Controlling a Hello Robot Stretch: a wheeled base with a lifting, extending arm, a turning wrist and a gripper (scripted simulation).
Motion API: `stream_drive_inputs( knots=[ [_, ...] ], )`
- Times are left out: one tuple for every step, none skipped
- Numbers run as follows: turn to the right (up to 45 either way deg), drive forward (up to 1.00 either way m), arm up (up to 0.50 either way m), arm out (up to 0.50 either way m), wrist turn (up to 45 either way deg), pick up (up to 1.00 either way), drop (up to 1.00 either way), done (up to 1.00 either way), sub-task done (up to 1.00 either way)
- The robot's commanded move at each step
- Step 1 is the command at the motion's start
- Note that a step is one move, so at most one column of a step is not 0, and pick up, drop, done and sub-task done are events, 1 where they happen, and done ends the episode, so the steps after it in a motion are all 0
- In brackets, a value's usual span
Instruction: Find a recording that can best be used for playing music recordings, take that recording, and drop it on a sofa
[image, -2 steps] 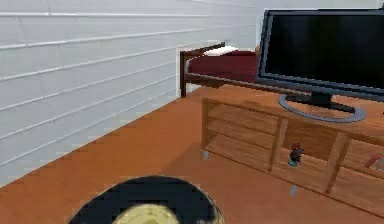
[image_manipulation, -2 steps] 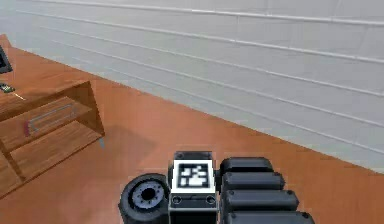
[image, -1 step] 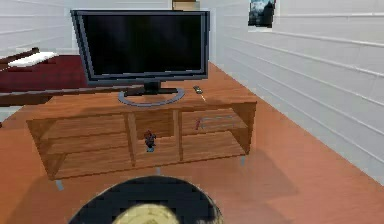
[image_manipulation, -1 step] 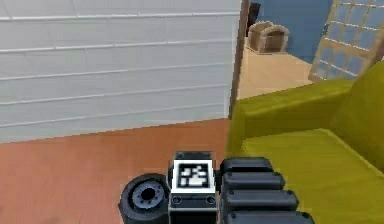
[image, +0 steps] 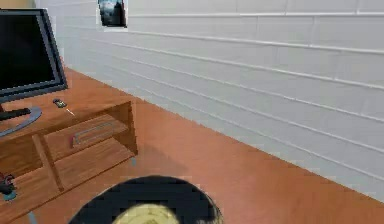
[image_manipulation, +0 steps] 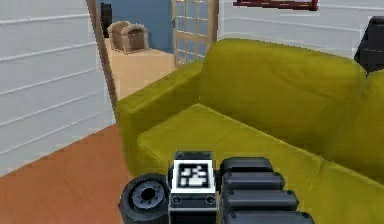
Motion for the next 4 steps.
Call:
stream_drive_inputs(
  knots=[
    [45.0, 0.0, 0.0, 0.0, 0.0, 0.0, 0.0, 0.0, 0.0],
    [45.0, 0.0, 0.0, 0.0, 0.0, 0.0, 0.0, 0.0, 0.0],
    [45.0, 0.0, 0.0, 0.0, 0.0, 0.0, 0.0, 0.0, 0.0],
    [39.0, 0.0, 0.0, 0.0, 0.0, 0.0, 0.0, 0.0, 0.0]
  ],
)
